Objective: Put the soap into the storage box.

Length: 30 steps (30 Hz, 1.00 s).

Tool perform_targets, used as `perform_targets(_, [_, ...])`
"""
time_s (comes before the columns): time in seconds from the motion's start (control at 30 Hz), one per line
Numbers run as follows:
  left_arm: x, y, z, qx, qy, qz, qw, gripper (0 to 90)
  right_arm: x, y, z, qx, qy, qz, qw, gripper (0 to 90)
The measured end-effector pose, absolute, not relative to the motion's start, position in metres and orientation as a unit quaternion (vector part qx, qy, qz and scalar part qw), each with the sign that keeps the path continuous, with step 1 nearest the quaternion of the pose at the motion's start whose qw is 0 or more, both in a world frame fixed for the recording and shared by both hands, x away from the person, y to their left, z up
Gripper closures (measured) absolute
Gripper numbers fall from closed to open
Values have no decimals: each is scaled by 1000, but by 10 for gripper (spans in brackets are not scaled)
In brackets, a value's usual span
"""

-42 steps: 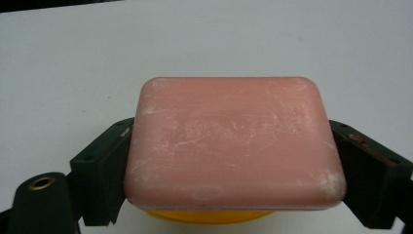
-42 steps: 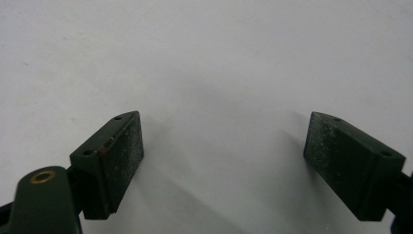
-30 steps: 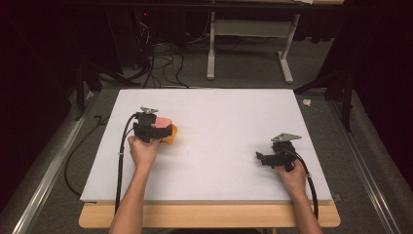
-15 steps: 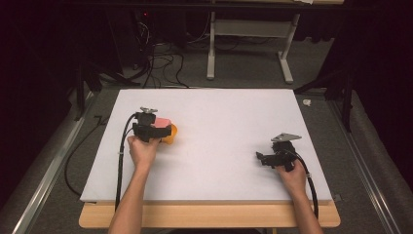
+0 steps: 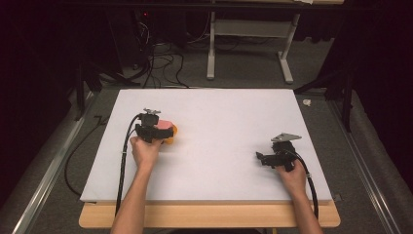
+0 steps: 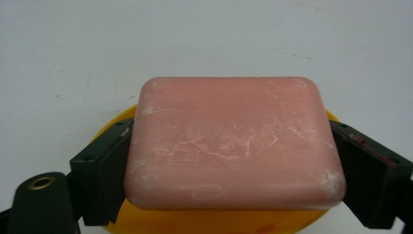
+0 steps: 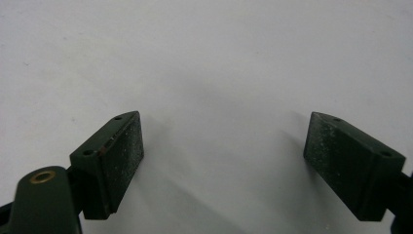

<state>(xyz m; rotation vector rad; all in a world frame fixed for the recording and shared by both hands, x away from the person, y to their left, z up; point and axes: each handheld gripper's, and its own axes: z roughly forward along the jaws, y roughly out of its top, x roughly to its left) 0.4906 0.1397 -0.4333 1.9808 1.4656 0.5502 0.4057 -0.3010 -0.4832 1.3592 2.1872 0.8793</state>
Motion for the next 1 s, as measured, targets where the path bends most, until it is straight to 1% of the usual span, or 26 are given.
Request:
perform_targets(0.2, [492, 139, -437, 750, 554, 206, 296, 137, 406, -301, -483, 488, 786, 316, 209, 152])
perform_targets(1.0, [492, 147, -447, 740, 566, 184, 313, 136, 406, -301, -483, 489, 786, 316, 208, 152])
